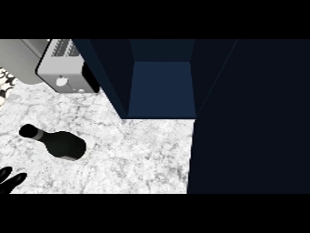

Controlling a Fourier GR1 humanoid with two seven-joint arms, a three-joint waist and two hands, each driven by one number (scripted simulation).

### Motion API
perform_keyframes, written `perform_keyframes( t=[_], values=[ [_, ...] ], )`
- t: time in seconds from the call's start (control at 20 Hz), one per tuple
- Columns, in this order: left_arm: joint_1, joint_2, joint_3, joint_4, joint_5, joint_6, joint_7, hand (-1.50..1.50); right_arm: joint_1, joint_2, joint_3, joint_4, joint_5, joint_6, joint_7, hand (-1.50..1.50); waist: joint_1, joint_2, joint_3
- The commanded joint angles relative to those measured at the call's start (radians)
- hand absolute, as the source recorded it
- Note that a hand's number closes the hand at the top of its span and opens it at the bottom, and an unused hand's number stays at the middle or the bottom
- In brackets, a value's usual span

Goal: Pick up the wine, place it into the cabinet and close the cabinet

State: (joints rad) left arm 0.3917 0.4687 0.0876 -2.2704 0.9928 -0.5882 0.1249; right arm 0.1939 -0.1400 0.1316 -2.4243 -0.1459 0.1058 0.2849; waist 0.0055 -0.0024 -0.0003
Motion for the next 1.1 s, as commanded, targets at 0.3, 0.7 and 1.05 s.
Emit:
perform_keyframes(
  t=[0.3,0.7,1.05],
  values=[
    [0.105,0.045,0.191,-0.064,0.254,-0.032,0.100,-1.50,-0.084,0.001,-0.004,-0.111,-0.010,-0.040,0.179,-1.50,0.001,0.000,0.000],
    [0.096,0.053,0.328,-0.042,0.360,0.008,0.172,-1.50,-0.094,0.011,0.037,-0.189,0.028,-0.066,0.259,-1.50,-0.001,-0.001,0.000],
    [-0.034,0.112,0.412,0.109,0.398,0.003,0.232,-1.50,-0.134,0.006,0.029,-0.187,0.028,-0.071,0.300,-1.50,-0.009,0.001,0.000]
  ],
)
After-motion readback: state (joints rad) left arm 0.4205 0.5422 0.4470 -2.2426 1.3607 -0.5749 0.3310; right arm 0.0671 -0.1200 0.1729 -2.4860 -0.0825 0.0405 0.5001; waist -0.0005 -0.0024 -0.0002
